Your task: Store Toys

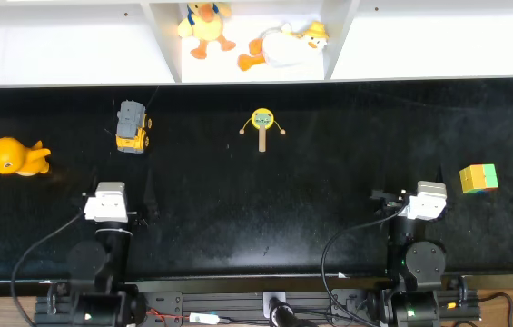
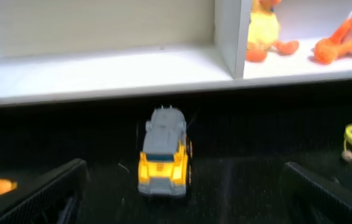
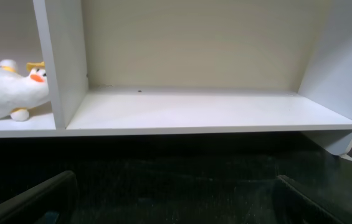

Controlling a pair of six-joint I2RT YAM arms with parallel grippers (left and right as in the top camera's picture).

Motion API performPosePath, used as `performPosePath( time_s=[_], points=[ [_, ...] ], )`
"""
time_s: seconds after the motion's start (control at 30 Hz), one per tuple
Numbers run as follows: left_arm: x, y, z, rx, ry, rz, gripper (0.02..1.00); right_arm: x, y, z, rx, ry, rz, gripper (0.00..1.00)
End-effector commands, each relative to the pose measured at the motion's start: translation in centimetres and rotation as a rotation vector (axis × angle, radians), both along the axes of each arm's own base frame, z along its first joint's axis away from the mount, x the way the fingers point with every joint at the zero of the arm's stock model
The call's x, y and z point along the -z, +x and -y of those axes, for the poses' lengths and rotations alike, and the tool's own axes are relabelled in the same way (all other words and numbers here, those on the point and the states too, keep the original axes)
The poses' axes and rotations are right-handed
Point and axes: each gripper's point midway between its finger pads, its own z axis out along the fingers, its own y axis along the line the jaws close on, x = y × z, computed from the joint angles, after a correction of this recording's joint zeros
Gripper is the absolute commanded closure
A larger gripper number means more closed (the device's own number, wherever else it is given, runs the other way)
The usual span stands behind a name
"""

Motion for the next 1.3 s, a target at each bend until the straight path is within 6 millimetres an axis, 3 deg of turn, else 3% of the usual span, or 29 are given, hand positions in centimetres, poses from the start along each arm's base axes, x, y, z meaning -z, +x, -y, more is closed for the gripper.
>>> performPosePath(
  time_s=[0.03, 0.17, 0.37, 0.43, 0.7, 1.07, 1.3],
  points=[
    [-3.9, 0.3, -1.9, -0.122, -0.209, -0.062, 0.023, 0.4, 0.0, -0.1, -0.006, 0.007, 0.0, 0.007],
    [-5.3, 0.8, -4.5, -0.218, -0.222, -0.242, 0.023, 0.4, 0.0, -0.1, -0.006, 0.007, 0.0, 0.005],
    [-5.8, 1.4, -6.5, -0.077, -0.133, -0.486, 0.023, 0.4, 0.0, -0.1, -0.007, 0.007, 0.0, 0.005],
    [-5.5, 1.0, -8.3, -0.062, -0.103, -0.558, 0.023, 0.4, 0.0, -0.1, -0.006, 0.007, 0.0, 0.007],
    [-3.7, -1.0, -14.7, -0.102, -0.139, -0.6, 0.023, 0.4, 0.0, -0.1, -0.006, 0.007, 0.0, 0.005],
    [-1.6, -3.5, -20.6, -0.318, -0.013, -0.737, 0.02, 0.4, 0.0, -0.1, -0.006, 0.007, 0.0, 0.007],
    [1.3, -0.4, -23.3, -0.272, -0.038, -0.722, 0.02, 0.4, 0.0, -0.1, -0.006, 0.007, 0.0, 0.007]
  ],
)
